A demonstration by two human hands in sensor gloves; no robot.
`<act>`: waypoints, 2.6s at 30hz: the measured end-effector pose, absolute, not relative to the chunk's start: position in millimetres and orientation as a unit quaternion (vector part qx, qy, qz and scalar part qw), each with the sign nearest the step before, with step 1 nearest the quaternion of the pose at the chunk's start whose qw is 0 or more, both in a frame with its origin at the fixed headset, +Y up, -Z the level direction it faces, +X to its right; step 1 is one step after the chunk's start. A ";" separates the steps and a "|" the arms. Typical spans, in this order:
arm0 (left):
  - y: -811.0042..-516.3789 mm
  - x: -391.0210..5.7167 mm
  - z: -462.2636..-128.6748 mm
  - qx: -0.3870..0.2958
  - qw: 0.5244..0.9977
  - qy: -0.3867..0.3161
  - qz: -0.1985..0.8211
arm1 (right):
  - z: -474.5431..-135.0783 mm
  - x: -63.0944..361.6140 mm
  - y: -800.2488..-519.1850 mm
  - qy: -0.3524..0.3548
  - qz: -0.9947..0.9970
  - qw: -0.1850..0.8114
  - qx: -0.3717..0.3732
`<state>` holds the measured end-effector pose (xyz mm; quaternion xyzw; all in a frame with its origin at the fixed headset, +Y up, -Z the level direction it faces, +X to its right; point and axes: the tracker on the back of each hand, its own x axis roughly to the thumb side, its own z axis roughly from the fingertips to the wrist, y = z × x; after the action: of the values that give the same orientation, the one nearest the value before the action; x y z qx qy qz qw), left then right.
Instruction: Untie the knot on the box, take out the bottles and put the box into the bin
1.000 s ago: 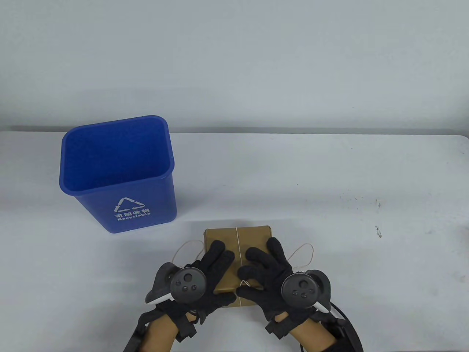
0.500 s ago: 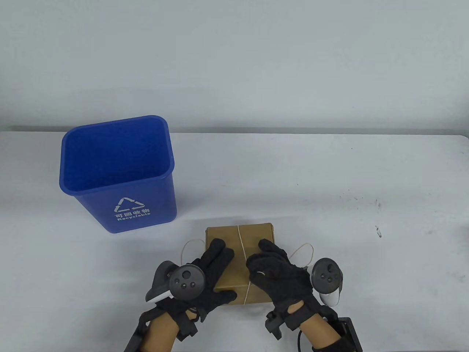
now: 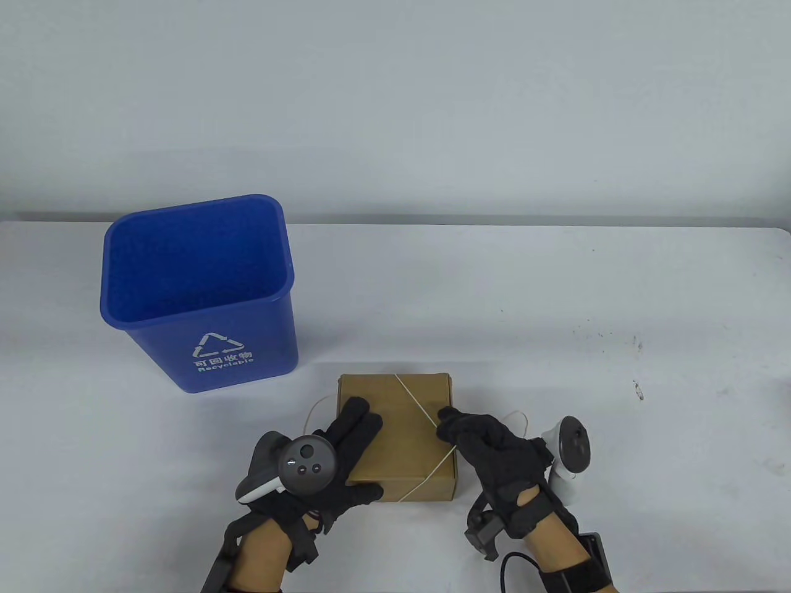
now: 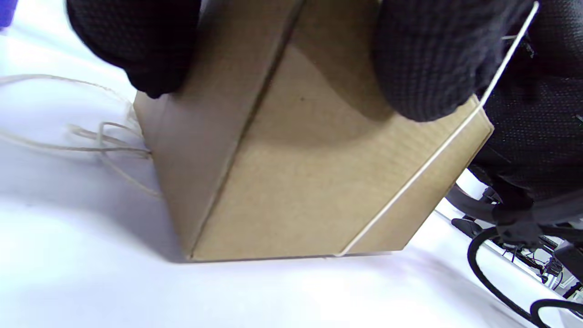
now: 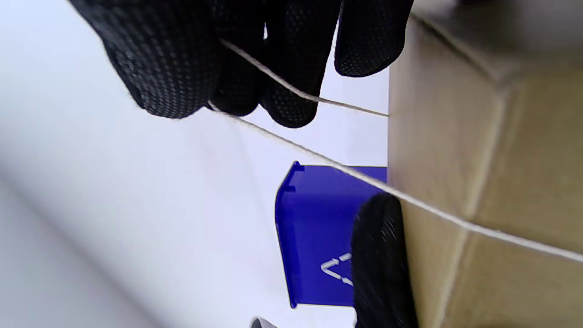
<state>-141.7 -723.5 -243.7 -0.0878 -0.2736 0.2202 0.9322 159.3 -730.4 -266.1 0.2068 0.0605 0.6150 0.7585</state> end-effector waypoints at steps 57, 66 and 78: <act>-722.7 -151.0 -242.3 -0.106 0.939 -0.247 0.216 | -292.3 206.8 -738.6 0.066 0.926 0.348 0.130; -705.7 -147.8 -229.7 -0.016 0.952 -0.236 0.196 | -296.9 176.4 -777.4 0.264 0.940 0.147 0.158; -727.4 -142.1 -243.8 -0.094 0.971 -0.151 0.162 | -305.1 169.4 -772.2 0.195 0.968 0.103 0.119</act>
<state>-142.1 -727.4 -243.8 -0.0940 -0.1505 0.1618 0.9707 169.4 -772.2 -305.1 0.1193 0.1952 0.9680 0.1028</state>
